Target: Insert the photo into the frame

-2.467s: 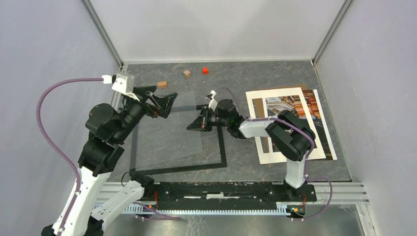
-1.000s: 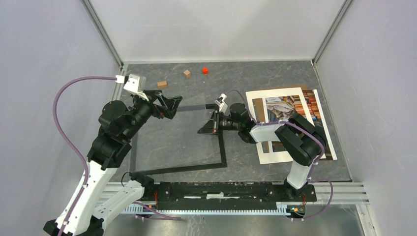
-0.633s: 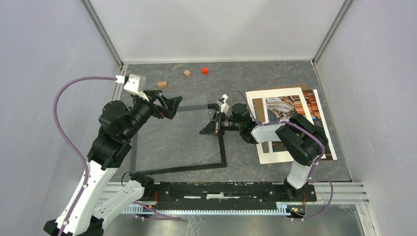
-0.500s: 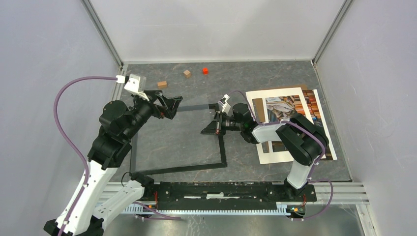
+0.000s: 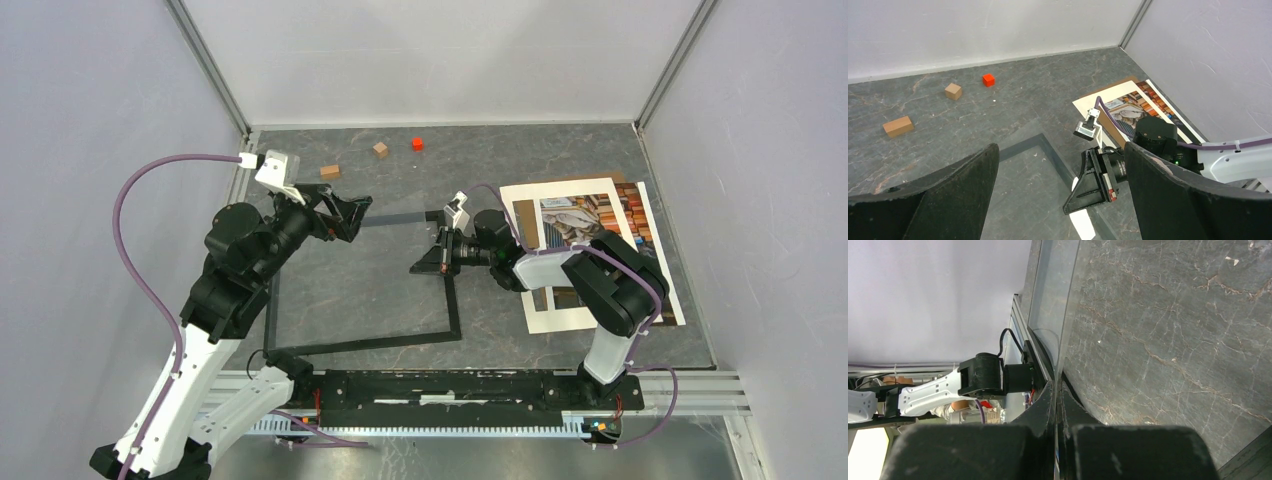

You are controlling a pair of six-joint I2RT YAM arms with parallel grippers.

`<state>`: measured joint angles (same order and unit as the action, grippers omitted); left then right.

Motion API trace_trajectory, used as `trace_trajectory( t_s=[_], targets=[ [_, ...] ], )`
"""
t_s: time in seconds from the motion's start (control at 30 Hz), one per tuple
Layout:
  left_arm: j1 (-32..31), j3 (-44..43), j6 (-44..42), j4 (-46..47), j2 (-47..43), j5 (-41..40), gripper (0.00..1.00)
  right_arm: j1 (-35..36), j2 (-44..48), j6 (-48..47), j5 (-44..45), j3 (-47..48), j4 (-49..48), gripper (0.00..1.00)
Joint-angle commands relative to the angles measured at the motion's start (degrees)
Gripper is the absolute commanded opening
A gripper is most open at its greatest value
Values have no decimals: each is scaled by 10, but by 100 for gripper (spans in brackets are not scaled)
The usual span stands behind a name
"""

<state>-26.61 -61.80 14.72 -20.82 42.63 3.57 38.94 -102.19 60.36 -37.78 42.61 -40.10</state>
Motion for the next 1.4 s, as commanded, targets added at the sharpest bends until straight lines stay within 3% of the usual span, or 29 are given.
trace_trajectory(
  t_s=[0.0,1.37],
  targets=[
    [5,0,-9,27,-3,6,100,-2,5,-28,-25,15,4,0],
    [7,1,-14,23,1,4,100,-11,-15,-50,-41,25,20,0]
  ],
)
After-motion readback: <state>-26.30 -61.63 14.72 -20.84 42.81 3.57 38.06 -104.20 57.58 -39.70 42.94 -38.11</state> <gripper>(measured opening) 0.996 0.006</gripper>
